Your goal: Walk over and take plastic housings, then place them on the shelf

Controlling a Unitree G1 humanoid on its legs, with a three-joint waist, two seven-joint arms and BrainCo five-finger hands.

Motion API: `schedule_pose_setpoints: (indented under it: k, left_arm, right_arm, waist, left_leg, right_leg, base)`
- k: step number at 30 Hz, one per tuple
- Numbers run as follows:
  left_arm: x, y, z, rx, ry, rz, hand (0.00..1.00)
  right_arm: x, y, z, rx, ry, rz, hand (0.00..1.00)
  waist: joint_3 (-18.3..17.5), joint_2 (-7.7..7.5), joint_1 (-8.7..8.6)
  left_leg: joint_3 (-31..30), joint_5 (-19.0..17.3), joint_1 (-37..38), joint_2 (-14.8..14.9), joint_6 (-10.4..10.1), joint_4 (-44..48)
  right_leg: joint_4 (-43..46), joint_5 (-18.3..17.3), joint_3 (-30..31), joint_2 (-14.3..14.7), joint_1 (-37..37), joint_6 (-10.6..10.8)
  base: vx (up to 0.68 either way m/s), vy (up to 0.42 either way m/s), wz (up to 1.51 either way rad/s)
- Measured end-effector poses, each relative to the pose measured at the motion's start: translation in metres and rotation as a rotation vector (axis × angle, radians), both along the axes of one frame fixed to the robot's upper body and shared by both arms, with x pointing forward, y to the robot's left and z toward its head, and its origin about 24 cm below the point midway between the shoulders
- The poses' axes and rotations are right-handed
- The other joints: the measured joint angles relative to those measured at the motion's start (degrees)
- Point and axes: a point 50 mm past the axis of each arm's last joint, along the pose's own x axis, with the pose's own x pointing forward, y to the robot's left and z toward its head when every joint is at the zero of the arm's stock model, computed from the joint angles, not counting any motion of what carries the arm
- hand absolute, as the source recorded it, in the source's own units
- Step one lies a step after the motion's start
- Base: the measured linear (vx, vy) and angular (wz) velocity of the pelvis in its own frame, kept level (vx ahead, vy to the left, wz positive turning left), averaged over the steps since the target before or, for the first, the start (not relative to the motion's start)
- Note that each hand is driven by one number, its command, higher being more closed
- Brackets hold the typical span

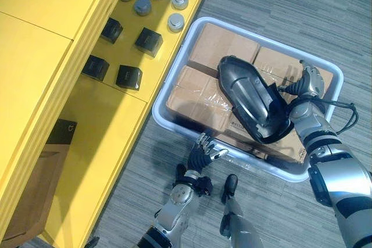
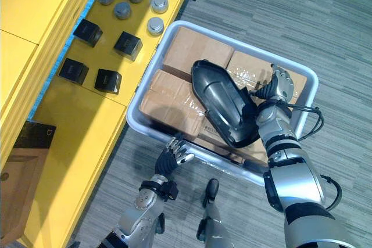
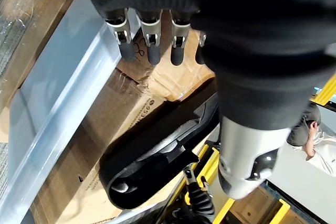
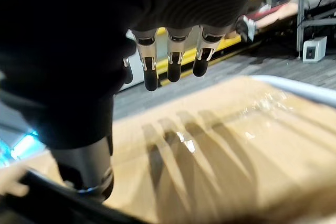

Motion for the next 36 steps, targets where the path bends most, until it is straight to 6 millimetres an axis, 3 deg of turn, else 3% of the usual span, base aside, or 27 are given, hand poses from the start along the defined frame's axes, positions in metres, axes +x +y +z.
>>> schedule_pose_setpoints:
  k: [5,13,16,20,23,28,36]
  left_arm:
    - [0.0,-0.001,0.001,-0.005,-0.001,0.0,0.0]
    - [0.005,0.003,0.011,-0.044,-0.024,0.033,0.0]
    - [0.006,0.005,0.011,-0.047,-0.019,0.058,0.0]
    - [0.008,0.01,0.011,-0.053,-0.008,0.092,0.0]
    - [0.009,0.014,0.013,-0.059,-0.015,0.111,0.0]
    - [0.007,0.018,0.008,-0.048,0.0,0.12,0.0]
    - [0.002,0.024,0.0,-0.041,0.023,0.133,0.0]
  right_arm:
    - [-0.003,-0.01,-0.009,-0.024,0.059,-0.026,0.0]
    - [-0.006,-0.016,0.0,0.025,-0.018,-0.061,0.0]
    - [-0.006,-0.002,0.025,0.062,-0.182,-0.015,0.0]
    - [-0.013,0.031,0.063,0.118,-0.461,0.066,0.0]
    - [-0.019,0.047,0.074,0.139,-0.558,0.095,0.0]
    - [-0.021,0.065,0.058,0.174,-0.566,0.118,0.0]
    - [-0.019,0.085,-0.004,0.266,-0.384,0.159,0.0]
  waist:
    - [0.2,0.46,1.5]
    - [0.4,0.95,1.48]
    - [0.4,0.96,1.39]
    - [0.4,0.94,1.01]
    - [0.4,0.93,0.84]
    - [0.4,0.9,0.51]
    - [0.4,0.84,-0.08]
  left_leg:
    - [-0.3,0.2,-0.8,0.0,0.0,0.0]
    - [-1.5,0.8,-1.5,-0.3,0.1,0.0]
    - [-1.5,0.9,-1.3,-0.2,0.1,0.0]
    - [-1.1,0.8,0.8,0.0,0.1,-0.4]
    - [-0.6,0.8,1.4,0.0,0.0,-0.5]
    - [-0.4,0.8,1.7,0.1,0.0,-0.5]
    - [-0.4,0.8,2.7,0.2,0.0,-0.5]
  right_leg:
    - [0.0,0.0,-0.5,0.0,-0.6,0.0]
    - [0.0,0.0,-1.4,-0.1,-0.7,0.0]
    - [0.0,0.0,-1.4,0.0,-0.6,0.0]
    - [-0.2,0.0,-1.2,0.1,1.2,0.0]
    - [-0.2,0.0,-1.0,0.1,1.5,0.0]
    - [-0.2,0.0,-0.8,0.1,1.8,-0.1]
    - [-0.2,0.0,-0.9,0.2,2.9,-0.1]
  base:
    - [0.03,0.08,0.05]
    - [0.02,0.078,0.07]
    - [0.02,0.069,-0.02]
    - [0.03,0.069,-0.04]
    - [0.02,0.068,-0.06]
    - [0.02,0.066,-0.02]
    - [0.03,0.062,0.0]
